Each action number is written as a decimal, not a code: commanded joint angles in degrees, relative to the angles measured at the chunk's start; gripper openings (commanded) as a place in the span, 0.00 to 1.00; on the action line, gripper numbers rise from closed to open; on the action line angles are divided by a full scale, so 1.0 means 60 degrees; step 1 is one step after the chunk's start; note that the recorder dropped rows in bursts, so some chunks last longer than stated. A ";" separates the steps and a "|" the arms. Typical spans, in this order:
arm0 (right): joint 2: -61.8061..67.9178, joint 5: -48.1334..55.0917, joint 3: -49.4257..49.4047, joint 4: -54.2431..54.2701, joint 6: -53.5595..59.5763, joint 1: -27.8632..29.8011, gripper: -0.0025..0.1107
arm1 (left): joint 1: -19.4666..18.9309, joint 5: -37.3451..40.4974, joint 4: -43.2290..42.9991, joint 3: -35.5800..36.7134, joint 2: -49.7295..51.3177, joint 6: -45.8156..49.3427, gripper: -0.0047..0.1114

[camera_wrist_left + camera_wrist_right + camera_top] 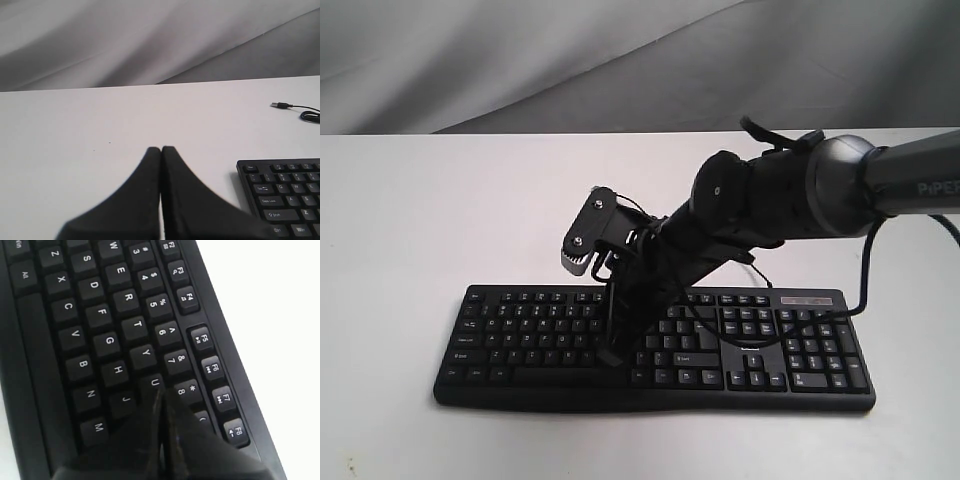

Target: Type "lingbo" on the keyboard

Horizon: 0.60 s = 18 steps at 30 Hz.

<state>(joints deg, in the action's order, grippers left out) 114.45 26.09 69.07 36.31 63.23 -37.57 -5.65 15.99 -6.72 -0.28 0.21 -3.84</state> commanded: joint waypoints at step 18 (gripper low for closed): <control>0.0366 -0.0134 0.0068 0.0085 0.0126 0.0053 0.02 | -0.0028 -0.0121 0.0001 0.0046 -0.0035 -0.0020 0.04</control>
<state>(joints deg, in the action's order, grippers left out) 116.44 25.46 69.15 36.39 63.23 -37.57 -5.65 15.99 -6.72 -0.28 0.21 -3.84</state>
